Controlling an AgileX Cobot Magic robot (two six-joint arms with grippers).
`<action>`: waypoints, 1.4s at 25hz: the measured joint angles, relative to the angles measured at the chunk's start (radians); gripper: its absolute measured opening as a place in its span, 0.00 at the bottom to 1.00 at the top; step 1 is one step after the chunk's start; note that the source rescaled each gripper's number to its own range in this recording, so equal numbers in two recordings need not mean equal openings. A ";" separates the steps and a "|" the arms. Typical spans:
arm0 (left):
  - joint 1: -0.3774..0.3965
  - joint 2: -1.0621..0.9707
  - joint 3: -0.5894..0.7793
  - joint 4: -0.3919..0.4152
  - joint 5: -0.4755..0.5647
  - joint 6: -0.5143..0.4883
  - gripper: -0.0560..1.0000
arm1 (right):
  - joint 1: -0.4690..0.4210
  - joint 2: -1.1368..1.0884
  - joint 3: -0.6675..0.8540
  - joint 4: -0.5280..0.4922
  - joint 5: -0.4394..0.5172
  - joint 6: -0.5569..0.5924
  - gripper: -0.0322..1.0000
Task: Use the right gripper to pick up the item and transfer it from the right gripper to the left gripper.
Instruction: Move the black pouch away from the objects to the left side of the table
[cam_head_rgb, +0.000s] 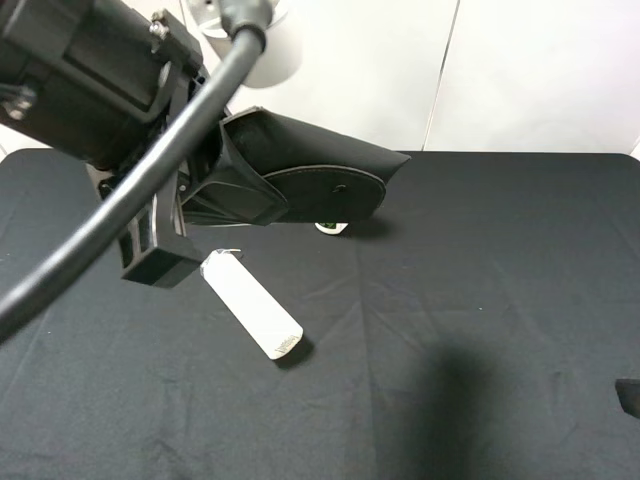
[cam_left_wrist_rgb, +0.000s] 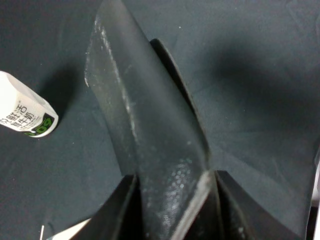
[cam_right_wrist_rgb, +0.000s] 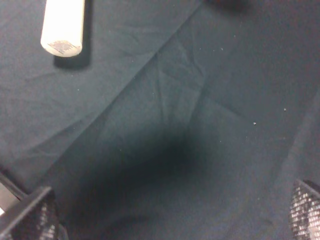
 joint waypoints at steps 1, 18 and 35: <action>0.000 0.000 0.000 0.000 0.000 0.000 0.06 | 0.000 0.000 0.000 0.000 0.000 0.000 1.00; 0.000 0.000 0.000 0.000 -0.001 -0.002 0.06 | -0.255 -0.092 0.000 0.007 -0.008 0.000 1.00; 0.000 0.000 0.000 0.005 -0.024 -0.032 0.06 | -0.535 -0.283 0.001 0.007 -0.010 0.000 1.00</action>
